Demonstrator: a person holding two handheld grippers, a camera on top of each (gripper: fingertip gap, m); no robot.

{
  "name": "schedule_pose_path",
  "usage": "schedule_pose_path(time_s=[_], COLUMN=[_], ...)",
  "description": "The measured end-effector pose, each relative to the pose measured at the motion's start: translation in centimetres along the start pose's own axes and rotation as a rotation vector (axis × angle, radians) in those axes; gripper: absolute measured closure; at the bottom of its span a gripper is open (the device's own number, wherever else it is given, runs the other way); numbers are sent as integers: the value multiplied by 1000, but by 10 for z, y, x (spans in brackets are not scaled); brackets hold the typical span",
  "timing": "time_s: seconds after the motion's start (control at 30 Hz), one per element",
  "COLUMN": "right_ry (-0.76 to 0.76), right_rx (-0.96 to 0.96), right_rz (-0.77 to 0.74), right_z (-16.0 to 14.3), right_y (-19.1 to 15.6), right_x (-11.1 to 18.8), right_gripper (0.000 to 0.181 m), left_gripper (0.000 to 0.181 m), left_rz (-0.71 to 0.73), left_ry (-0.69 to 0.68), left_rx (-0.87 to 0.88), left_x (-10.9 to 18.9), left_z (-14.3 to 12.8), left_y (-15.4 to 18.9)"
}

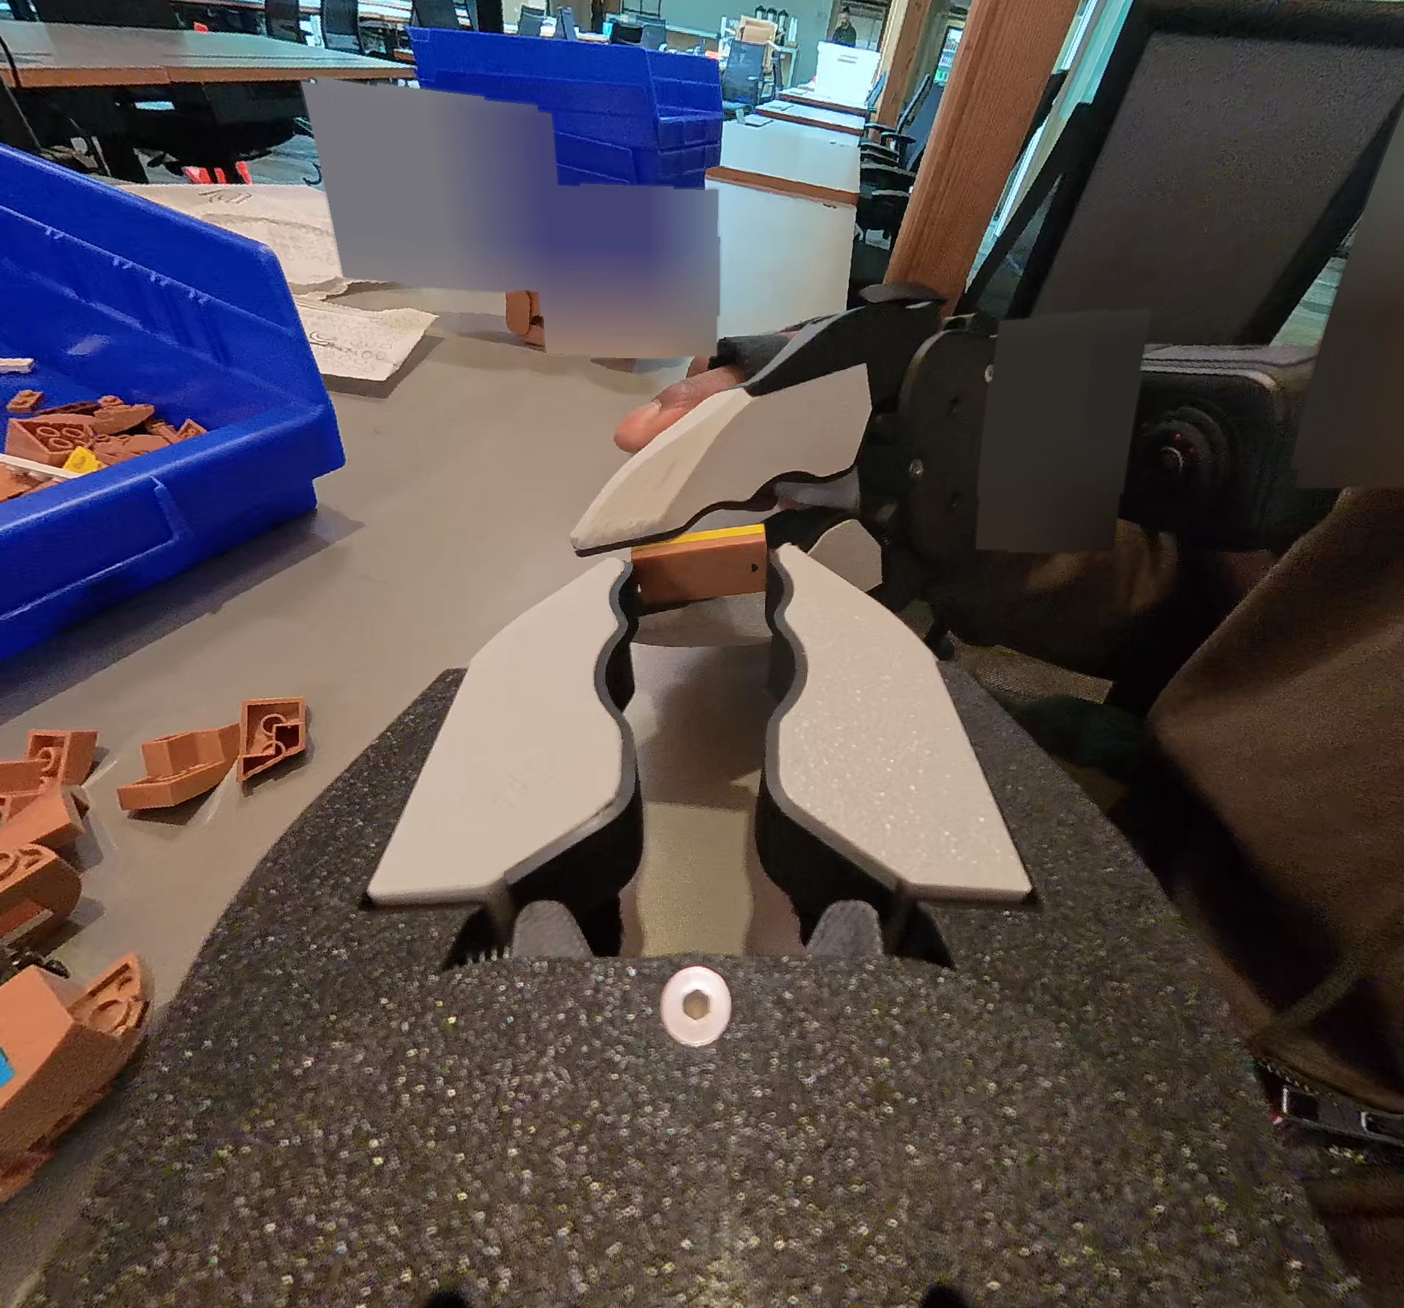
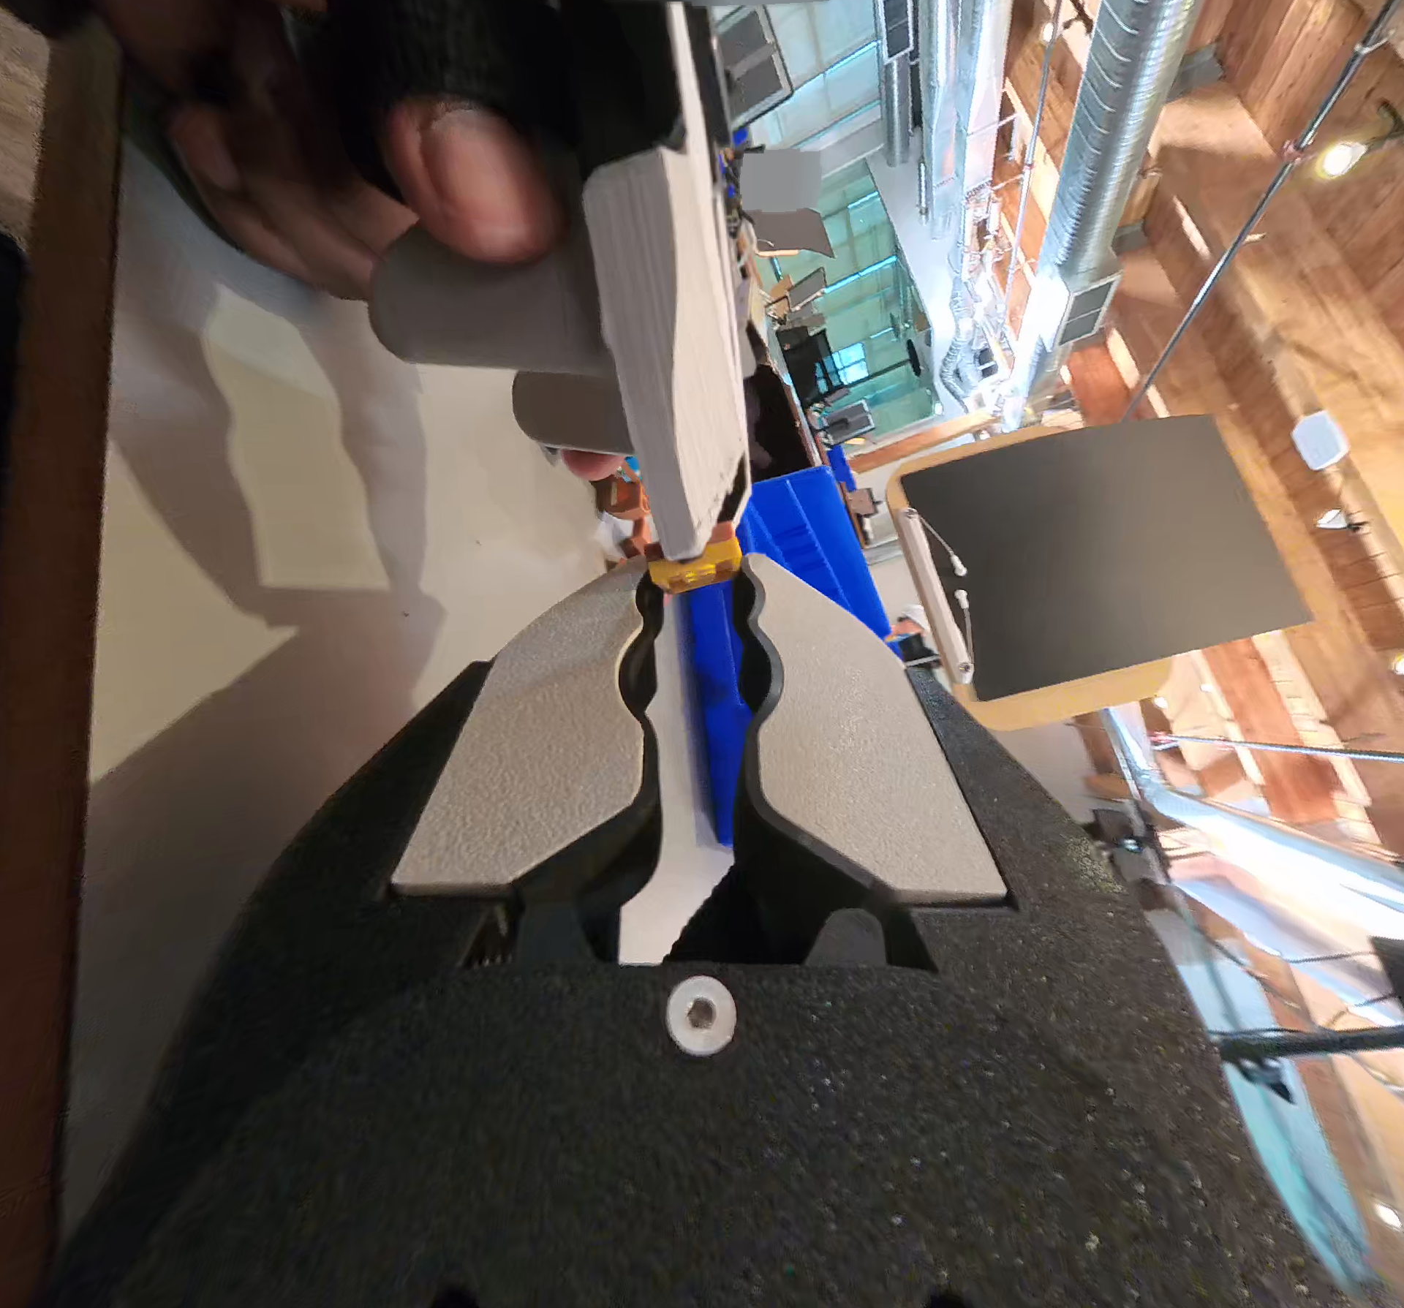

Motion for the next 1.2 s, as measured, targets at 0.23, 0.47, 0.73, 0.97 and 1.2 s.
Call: schedule_pose_path(time_s=[0.23,0.47,0.73,0.97,1.2], right_ry=[24,18,32,39,94], right_rx=[-47,-50,-23,-11,27], right_rz=[28,33,26,8,-43], right_z=[2,0,3,3,11], right_y=[0,0,-2,-2,2], right_x=[1,2,3,3,9], right_gripper=[163,163,163,163,152], left_gripper=[149,156,143,148,148], left_rz=[-39,-34,-55,-57,-13], left_ry=[20,87,-3,-12,58], left_rx=[33,79,88,94,146], left_x=[1,8,-1,-2,6], left_z=[1,6,-1,-2,3], left_y=[1,-4,2,3,-7])
Point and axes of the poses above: each gripper's, where its closed fingertips meet, x back along the fingers, z out of its top, y = z × x across the jaws, the point moved 3 cm from there along x, back along the fingers, and after that the axes turned 8 degrees about -x, right-handed, at the moved point
